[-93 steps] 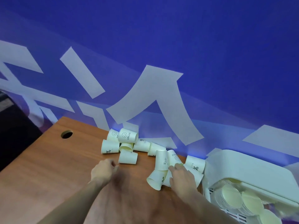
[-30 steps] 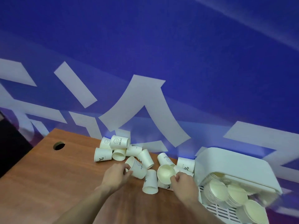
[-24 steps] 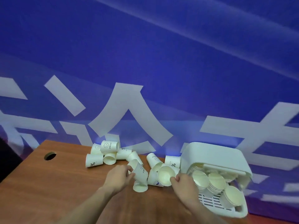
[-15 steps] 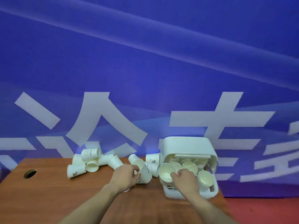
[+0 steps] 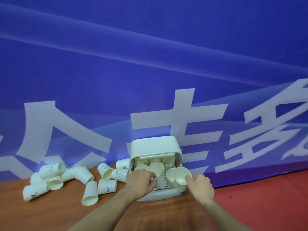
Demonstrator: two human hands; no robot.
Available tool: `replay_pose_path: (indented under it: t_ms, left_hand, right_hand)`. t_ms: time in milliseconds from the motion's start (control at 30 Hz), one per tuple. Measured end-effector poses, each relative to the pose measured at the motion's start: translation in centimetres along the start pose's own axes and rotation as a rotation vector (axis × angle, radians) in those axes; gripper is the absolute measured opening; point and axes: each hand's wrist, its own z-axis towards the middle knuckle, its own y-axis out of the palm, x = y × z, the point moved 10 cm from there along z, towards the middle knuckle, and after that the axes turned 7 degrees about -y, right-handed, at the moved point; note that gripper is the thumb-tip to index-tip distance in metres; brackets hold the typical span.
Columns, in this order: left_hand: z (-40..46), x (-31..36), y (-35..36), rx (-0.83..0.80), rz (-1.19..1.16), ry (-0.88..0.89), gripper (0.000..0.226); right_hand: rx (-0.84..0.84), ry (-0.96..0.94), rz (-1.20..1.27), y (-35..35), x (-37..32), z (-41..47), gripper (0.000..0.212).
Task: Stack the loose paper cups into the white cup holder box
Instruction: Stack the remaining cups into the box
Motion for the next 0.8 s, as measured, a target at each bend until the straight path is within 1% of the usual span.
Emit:
replay_pose_path:
  t_ms: [167, 333, 433, 633, 700, 800]
  left_hand:
    - [2.4, 3.7, 0.3, 0.018, 0.1, 0.021, 0.032]
    - [5.3, 5.9, 2.2, 0.002, 0.154, 0.057, 0.032]
    - [6.3, 7.3, 3.7, -0.035, 0.257, 0.107, 0.033]
    - [7.4, 9.1, 7.7, -0.184, 0.366, 0.214, 0.032]
    - [7.7, 9.0, 8.8, -0.219, 0.383, 0.213, 0.031]
    - [8.2, 8.2, 9.8, -0.251, 0.376, 0.186, 0.03]
  right_hand:
    - [0.028, 0.036, 0.034, -2.0, 3.2, 1.9, 0.036]
    - [0.004, 0.064, 0.027, -2.5, 5.6, 4.4, 0.035]
    - [-0.02, 0.076, 0.029, -2.3, 6.8, 6.0, 0.034]
    - [-0.046, 0.098, 0.044, -0.7, 8.7, 8.3, 0.038]
    - [-0.055, 0.109, 0.048, 0.0, 9.3, 8.8, 0.037]
    - [-0.111, 0.101, 0.056, 1.5, 9.5, 9.2, 0.036]
